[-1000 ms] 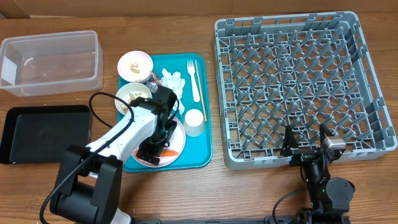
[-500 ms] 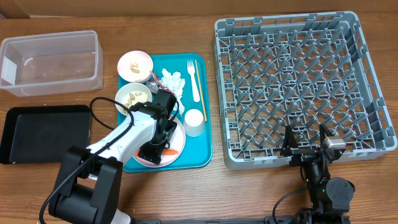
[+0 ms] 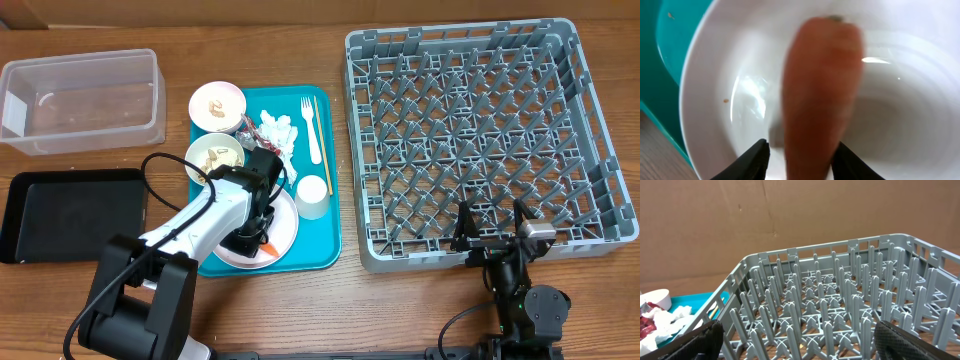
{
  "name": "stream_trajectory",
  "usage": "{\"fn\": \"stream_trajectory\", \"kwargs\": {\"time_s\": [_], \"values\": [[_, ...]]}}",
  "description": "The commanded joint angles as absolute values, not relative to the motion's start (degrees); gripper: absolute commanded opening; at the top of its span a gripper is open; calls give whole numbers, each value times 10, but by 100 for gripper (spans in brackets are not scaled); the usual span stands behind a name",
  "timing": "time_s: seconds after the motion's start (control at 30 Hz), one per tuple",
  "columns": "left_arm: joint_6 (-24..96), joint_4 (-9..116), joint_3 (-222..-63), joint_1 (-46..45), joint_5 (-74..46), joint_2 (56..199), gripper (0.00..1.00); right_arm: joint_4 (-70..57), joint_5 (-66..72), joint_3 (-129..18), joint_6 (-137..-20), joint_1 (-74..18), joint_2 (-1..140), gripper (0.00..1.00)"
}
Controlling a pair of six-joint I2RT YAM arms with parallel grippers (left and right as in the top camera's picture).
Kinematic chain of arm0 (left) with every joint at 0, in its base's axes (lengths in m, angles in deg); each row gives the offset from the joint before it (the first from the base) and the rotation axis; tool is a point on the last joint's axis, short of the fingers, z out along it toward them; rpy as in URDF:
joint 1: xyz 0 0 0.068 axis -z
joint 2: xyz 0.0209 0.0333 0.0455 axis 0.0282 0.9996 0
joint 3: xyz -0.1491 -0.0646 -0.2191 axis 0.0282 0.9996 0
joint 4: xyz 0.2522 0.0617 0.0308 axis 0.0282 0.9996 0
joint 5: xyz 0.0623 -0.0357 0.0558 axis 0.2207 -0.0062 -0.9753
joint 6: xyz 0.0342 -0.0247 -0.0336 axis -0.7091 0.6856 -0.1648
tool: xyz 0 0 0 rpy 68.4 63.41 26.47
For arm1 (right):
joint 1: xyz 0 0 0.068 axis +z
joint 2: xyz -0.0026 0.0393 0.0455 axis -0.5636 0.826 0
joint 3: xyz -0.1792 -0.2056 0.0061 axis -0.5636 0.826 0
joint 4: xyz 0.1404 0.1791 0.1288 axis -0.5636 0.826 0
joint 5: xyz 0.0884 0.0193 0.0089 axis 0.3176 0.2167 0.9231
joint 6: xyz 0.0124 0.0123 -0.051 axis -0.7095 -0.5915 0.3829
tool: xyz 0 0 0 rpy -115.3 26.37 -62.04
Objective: Sort waste into correct bins and load items into the dishwasher rack
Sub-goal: 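Carry the carrot left and drop it onto the black tray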
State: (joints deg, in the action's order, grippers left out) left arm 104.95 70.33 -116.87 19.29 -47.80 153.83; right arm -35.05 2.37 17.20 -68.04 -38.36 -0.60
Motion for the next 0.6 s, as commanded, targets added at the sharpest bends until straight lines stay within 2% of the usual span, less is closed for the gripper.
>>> {"fn": "stream_trajectory", "kwargs": {"time_s": [0.0, 0.1, 0.17, 0.23, 0.3, 0.4, 0.57], "values": [[1051, 707, -1150, 189, -507, 1551, 43, -353, 21, 178, -678, -386, -11, 100], [1047, 706, -1150, 189, -528, 1551, 43, -353, 21, 178, -678, -386, -11, 100], [1041, 707, -1150, 189, -539, 1551, 39, -353, 21, 178, -678, -386, -11, 100], [1030, 707, -1150, 189, -545, 1551, 27, -353, 21, 178, -678, -386, -11, 100], [1025, 707, -1150, 189, -546, 1551, 21, -353, 21, 178, -678, -386, -11, 100], [1025, 707, -1150, 189, -545, 1551, 21, -353, 21, 178, -678, -386, -11, 100], [1014, 707, -1152, 189, -543, 1550, 13, -353, 21, 178, -678, -386, -11, 100]]}}
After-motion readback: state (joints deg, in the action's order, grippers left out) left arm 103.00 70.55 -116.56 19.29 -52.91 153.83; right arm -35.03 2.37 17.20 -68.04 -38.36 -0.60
